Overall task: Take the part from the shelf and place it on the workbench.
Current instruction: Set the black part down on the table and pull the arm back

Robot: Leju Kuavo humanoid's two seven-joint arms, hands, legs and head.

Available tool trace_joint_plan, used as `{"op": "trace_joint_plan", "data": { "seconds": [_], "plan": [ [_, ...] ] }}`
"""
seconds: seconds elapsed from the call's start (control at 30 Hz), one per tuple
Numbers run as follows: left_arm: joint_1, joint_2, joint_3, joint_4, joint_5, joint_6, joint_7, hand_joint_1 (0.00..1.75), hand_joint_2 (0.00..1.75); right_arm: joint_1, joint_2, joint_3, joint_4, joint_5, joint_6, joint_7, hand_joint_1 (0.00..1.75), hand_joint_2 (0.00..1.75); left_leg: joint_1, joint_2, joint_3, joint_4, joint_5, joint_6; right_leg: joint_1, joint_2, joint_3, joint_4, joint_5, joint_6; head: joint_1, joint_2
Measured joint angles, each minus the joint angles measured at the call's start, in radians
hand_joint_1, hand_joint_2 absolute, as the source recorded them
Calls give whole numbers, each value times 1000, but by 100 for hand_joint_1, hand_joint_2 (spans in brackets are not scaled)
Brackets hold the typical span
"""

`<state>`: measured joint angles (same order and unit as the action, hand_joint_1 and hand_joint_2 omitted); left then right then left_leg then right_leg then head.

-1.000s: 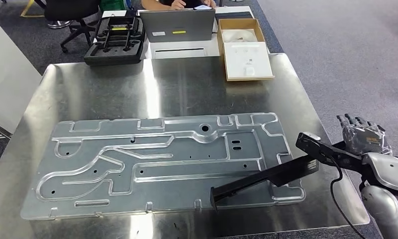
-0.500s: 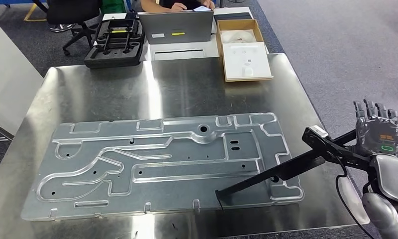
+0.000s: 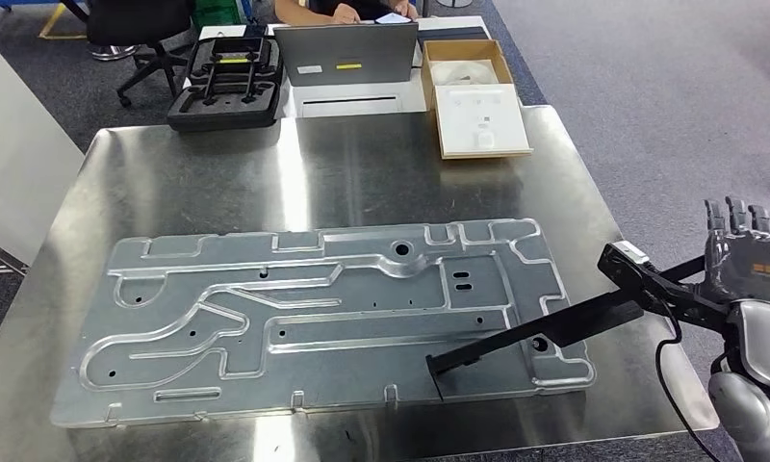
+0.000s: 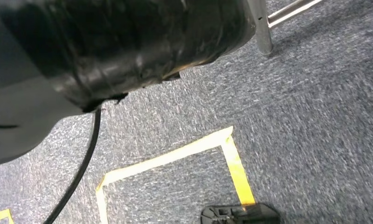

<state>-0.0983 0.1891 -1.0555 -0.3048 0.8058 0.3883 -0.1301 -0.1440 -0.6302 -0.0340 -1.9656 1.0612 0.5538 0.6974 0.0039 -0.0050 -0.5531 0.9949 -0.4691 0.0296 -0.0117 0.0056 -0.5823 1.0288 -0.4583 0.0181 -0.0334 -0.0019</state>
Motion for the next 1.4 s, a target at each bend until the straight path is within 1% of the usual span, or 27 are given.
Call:
{"op": "trace_joint_plan", "data": {
  "seconds": [0.07,0.13,0.17,0.2,0.23,0.3,0.37,0.47,0.53,0.57,0.63,0.67,0.7,0.73,0.8,0.83,0.9,1.0,1.07,1.13,1.17,1.2,1.23,1.3,1.33,1.37,1.4],
  "plan": [
    [-1,0,0,0,0,1,0,0,0,4,0,-4,0,3,-1,0,0,0,1,3,3,-9,7,11,0,-1,-38,84,-52,4,1,0],
    [-1,0,0,0,0,1,0,0,0,8,1,-6,0,4,-3,0,0,0,-2,5,1,-10,7,16,-1,-1,-101,221,-114,6,1,0],
    [-1,0,0,0,0,1,0,0,0,10,2,-6,1,4,-4,0,0,0,-3,5,1,-9,7,17,-2,-1,-122,267,-126,8,1,0],
    [-1,0,0,0,0,1,0,0,0,13,2,-6,1,4,-5,0,0,0,-3,5,1,-8,6,17,-4,-1,-126,275,-117,9,1,0],
    [0,0,0,0,1,1,0,0,0,14,3,-7,1,3,-6,0,0,0,-3,5,2,-6,5,16,-6,-2,-109,242,-91,10,1,0],
    [-1,-1,0,0,0,1,0,0,0,15,5,-7,1,1,-7,-1,0,0,-4,4,1,4,-1,10,-12,-2,-42,108,-28,13,1,0],
    [-2,-1,0,0,0,1,0,0,0,17,7,-7,0,-2,-8,-2,0,0,-7,1,-6,17,-8,0,-13,-1,-1,22,-6,10,1,0],
    [-2,-1,0,0,1,2,0,0,0,22,10,-7,-1,-4,-11,-3,0,0,-8,0,-14,21,-9,-14,-10,-1,-2,10,-6,-6,1,0],
    [-2,0,0,0,1,2,0,0,0,23,10,-7,-2,-5,-16,-3,0,0,-5,0,-30,54,-33,-23,-11,-2,-2,7,-2,-17,-1,0],
    [-2,0,0,0,2,2,0,0,0,23,11,-7,-2,-6,-21,-3,0,0,-4,0,-49,97,-59,-28,-11,-4,-3,6,-1,-21,-2,0],
    [-3,0,0,0,3,2,-1,0,0,24,13,-7,-2,-3,-36,-3,0,0,-3,0,-108,220,-115,-33,-9,-6,-5,6,-1,-26,-3,0],
    [-2,-1,0,0,4,1,-1,0,0,24,15,-7,-3,3,-50,-3,0,0,-2,0,-132,268,-129,-34,-7,-6,-5,6,-1,-27,-3,0],
    [-1,-1,0,0,6,1,-3,0,0,25,17,-6,-3,13,-69,-3,0,0,-2,0,-142,287,-125,-33,-6,-7,-6,6,-1,-27,-3,0],
    [-1,-1,0,0,8,1,-4,0,0,26,19,-5,-4,27,-91,-3,0,0,-3,0,-133,267,-104,-30,-5,-6,-5,6,-1,-27,-3,0],
    [-1,0,0,0,11,2,-7,0,0,26,20,-3,-9,62,-137,-4,0,0,-4,0,-77,145,-39,-21,-4,-6,-3,6,-1,-27,-3,0],
    [-2,0,0,0,11,3,-9,0,0,25,19,-2,-13,79,-160,-4,0,0,-6,0,-48,84,-17,-17,-3,-6,-3,7,-1,-25,-3,0],
    [-3,1,0,0,11,6,-12,0,0,24,10,4,-22,109,-214,-4,0,0,-12,0,-22,24,-6,-10,-3,-6,-5,6,1,-17,-2,0],
    [-2,1,0,-1,11,9,-19,0,0,25,-22,22,-34,135,-304,-9,0,0,-13,0,-16,10,3,3,-5,-6,-7,8,-2,-1,-2,0],
    [-3,0,0,-1,10,10,-23,0,0,26,-50,35,-40,142,-340,-17,0,0,-9,1,-11,-2,11,14,-5,-6,-32,65,-40,5,0,0],
    [-3,0,0,-2,10,10,-24,0,0,27,-72,45,-43,145,-353,-25,0,0,-11,2,-11,-3,12,20,-5,-5,-87,188,-102,7,2,0],
    [-2,0,0,-2,11,10,-24,0,0,28,-79,50,-43,145,-355,-28,0,0,-12,2,-12,-2,12,21,-6,-5,-111,242,-121,8,1,0],
    [-2,0,0,-2,12,10,-25,0,0,28,-86,55,-44,145,-356,-32,0,0,-12,2,-12,-1,12,21,-6,-5,-123,268,-123,9,2,0],
    [-1,-1,0,-2,12,10,-26,0,0,29,-92,59,-44,146,-358,-36,0,0,-12,2,-13,1,11,21,-7,-6,-115,256,-107,10,1,0],
    [-1,-3,0,-3,13,11,-29,0,0,29,-105,67,-44,152,-367,-46,0,0,-12,2,-13,7,9,17,-9,-6,-53,136,-46,10,2,0],
    [-2,-4,0,-4,14,11,-31,0,0,29,-110,72,-45,158,-373,-51,0,0,-13,2,-15,12,6,14,-8,-6,-22,72,-25,8,2,0],
    [-2,-5,0,-5,14,12,-33,0,0,30,-115,77,-46,164,-380,-56,0,0,-15,1,-17,17,3,10,-7,-6,0,28,-14,5,1,0],
    [-2,-5,0,-6,14,12,-34,0,0,31,-119,82,-47,171,-386,-59,0,0,-16,1,-19,19,2,6,-6,-5,7,9,-13,2,0,0]
  ]
}}
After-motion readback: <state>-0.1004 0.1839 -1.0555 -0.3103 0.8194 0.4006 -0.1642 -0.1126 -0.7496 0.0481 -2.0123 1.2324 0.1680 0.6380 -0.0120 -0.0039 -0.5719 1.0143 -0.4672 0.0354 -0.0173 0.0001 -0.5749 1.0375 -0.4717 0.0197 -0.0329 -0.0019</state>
